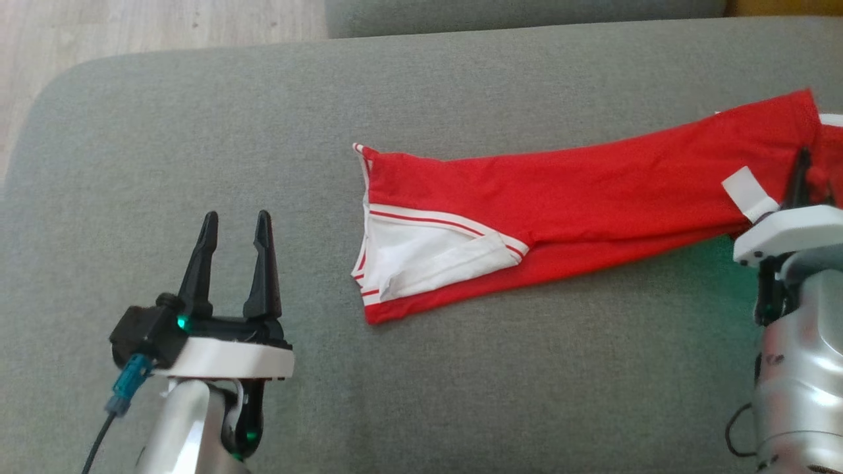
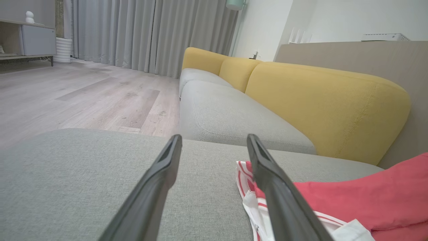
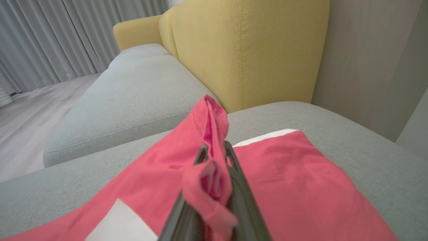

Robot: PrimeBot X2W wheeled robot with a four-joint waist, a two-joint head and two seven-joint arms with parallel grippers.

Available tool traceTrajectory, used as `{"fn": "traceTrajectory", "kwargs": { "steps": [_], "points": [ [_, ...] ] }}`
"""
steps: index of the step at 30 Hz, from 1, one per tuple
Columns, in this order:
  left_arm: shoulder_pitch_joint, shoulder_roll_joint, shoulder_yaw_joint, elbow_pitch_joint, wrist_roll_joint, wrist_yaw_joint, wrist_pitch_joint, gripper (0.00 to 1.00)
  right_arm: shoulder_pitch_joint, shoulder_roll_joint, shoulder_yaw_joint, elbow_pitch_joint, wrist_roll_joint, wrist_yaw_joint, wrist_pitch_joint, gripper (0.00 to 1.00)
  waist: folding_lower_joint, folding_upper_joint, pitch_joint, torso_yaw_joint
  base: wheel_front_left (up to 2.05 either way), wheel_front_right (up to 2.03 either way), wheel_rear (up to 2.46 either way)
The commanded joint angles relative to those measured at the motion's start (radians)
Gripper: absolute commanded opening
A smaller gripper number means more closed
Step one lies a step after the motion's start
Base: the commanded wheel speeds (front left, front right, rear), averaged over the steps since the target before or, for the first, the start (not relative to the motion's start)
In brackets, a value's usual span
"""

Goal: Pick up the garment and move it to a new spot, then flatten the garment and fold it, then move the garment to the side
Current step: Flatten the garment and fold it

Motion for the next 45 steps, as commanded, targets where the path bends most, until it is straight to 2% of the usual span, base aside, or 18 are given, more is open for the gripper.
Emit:
{"fn": "traceTrajectory", "kwargs": {
  "steps": [1,8,12,19,31,40,41,42,45],
  "points": [
    [-0.009,0.013,0.025,-0.033,-0.008,-0.006,-0.005,1.00,-0.019,-0.002,0.043,-0.058,0.018,-0.002,0.014,0.00,0.0002,-0.0001,-0.007,0.010,0.00,0.00,0.00],
    [0.014,0.010,0.009,-0.018,-0.016,-0.006,-0.005,1.00,0.004,-0.002,0.293,-0.115,0.255,-0.002,0.060,0.00,0.0002,-0.0001,-0.057,0.074,0.00,0.00,0.00],
    [0.024,0.007,0.005,-0.014,-0.018,-0.006,-0.005,1.00,0.033,-0.002,0.479,-0.128,0.435,-0.002,0.085,0.00,0.0002,-0.0001,-0.088,0.117,0.00,0.00,0.00],
    [0.036,0.006,-0.011,-0.005,-0.018,-0.006,-0.005,1.00,0.058,-0.002,0.748,-0.142,0.619,-0.002,0.062,0.00,0.0002,-0.0001,-0.116,0.188,0.00,0.00,0.00],
    [0.024,0.009,-0.041,0.007,-0.029,-0.006,-0.005,1.00,0.015,-0.001,0.994,-0.043,0.758,-0.002,0.001,0.00,0.0002,-0.0001,-0.104,0.284,0.00,0.00,0.00],
    [0.012,0.004,-0.059,0.014,-0.037,-0.006,-0.005,1.00,0.002,-0.001,1.148,0.061,0.823,-0.002,-0.005,0.01,0.0002,-0.0001,-0.081,0.323,0.00,0.00,0.00],
    [0.011,0.003,-0.059,0.015,-0.038,-0.006,-0.005,1.00,0.005,-0.001,1.167,0.067,0.833,-0.002,-0.001,0.65,0.0002,-0.0001,-0.078,0.324,0.00,0.00,0.00],
    [0.010,0.003,-0.059,0.015,-0.038,-0.006,-0.005,1.00,0.008,-0.001,1.188,0.070,0.843,-0.002,0.006,1.00,0.0002,-0.0001,-0.077,0.324,0.00,0.00,0.00],
    [0.007,0.003,-0.051,0.017,-0.039,-0.006,-0.005,1.00,0.010,-0.001,1.241,0.048,0.870,-0.002,0.003,1.00,0.0002,-0.0001,-0.072,0.313,0.00,0.00,0.00]
  ]
}}
